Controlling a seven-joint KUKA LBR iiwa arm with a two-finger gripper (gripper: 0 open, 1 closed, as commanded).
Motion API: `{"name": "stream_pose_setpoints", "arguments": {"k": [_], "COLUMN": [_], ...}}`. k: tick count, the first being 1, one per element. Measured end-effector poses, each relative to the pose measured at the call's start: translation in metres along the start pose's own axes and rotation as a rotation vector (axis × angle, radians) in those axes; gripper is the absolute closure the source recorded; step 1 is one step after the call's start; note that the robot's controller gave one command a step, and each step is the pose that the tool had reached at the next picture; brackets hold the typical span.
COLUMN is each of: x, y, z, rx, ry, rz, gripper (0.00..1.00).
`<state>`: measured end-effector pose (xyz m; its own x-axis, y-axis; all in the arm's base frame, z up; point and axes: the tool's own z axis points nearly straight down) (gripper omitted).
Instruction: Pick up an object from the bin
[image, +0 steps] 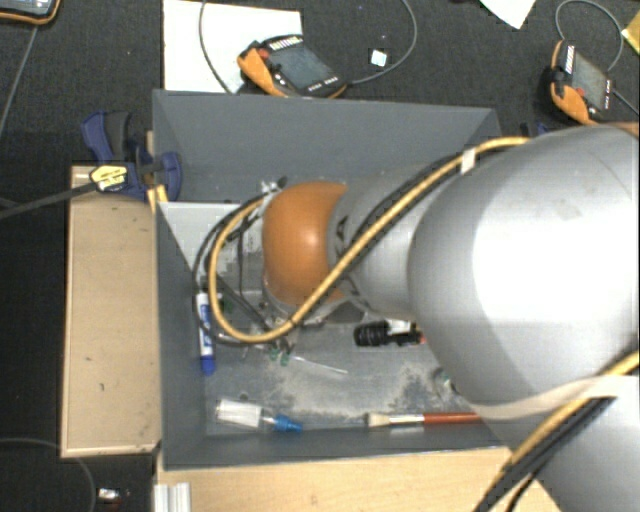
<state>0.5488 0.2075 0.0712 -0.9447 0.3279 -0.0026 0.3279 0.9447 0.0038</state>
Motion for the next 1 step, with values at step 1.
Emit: {"name": "stream_pose_setpoints", "arguments": {"k": [1], "x": [0.0004], "y": [-0.0007], "z": [-0.0154], "rx": [0.001], "ry": [0.001], "rz": [0.001], "gripper": [1.0]}}
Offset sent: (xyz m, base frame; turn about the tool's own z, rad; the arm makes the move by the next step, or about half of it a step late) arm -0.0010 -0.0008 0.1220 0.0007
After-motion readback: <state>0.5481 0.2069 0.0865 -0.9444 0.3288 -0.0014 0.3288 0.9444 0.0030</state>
